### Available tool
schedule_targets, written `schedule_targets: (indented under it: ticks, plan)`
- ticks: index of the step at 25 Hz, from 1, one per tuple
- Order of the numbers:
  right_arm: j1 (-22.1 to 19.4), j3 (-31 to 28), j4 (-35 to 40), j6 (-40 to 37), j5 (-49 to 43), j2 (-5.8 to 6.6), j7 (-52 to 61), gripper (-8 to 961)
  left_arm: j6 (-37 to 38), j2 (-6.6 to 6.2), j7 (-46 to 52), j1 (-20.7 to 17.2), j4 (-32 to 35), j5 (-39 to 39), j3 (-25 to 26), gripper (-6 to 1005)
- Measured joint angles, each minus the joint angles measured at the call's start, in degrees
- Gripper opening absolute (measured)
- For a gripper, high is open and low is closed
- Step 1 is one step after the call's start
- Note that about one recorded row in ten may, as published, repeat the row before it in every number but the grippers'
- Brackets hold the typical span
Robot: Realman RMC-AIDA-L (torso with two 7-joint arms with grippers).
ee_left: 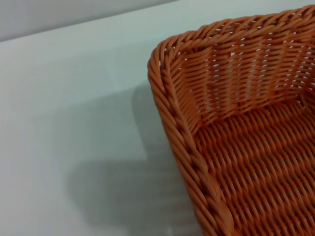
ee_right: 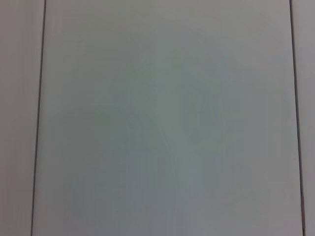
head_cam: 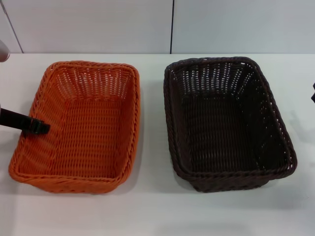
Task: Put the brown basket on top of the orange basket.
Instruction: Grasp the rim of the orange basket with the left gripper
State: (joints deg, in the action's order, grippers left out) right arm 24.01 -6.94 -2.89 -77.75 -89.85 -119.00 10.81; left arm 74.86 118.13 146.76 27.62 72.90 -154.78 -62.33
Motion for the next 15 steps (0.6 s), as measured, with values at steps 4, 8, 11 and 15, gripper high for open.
schedule_targets:
  ticks: [4, 8, 11, 15]
  plan:
    - [0.1, 0.0, 0.0, 0.4, 0.0, 0.0, 0.0, 825, -0.5, 0.0, 0.2, -0.2, 0.1, 0.2, 0.4, 347]
    - [0.2, 0.1, 0.0, 0.7, 0.0, 0.0, 0.0, 825, -0.5, 0.0, 1.8, -0.3, -0.2, 3.5, 4.3, 283]
    - [0.2, 0.1, 0.0, 0.7, 0.0, 0.0, 0.0, 824, 0.2, -0.06, 2.3, -0.4, -0.3, 5.7, 5.7, 252]
    - [0.2, 0.1, 0.2, 0.8, 0.0, 0.0, 0.0, 824, 2.4, -0.21, 2.4, -0.8, 0.5, 8.9, 6.7, 203]
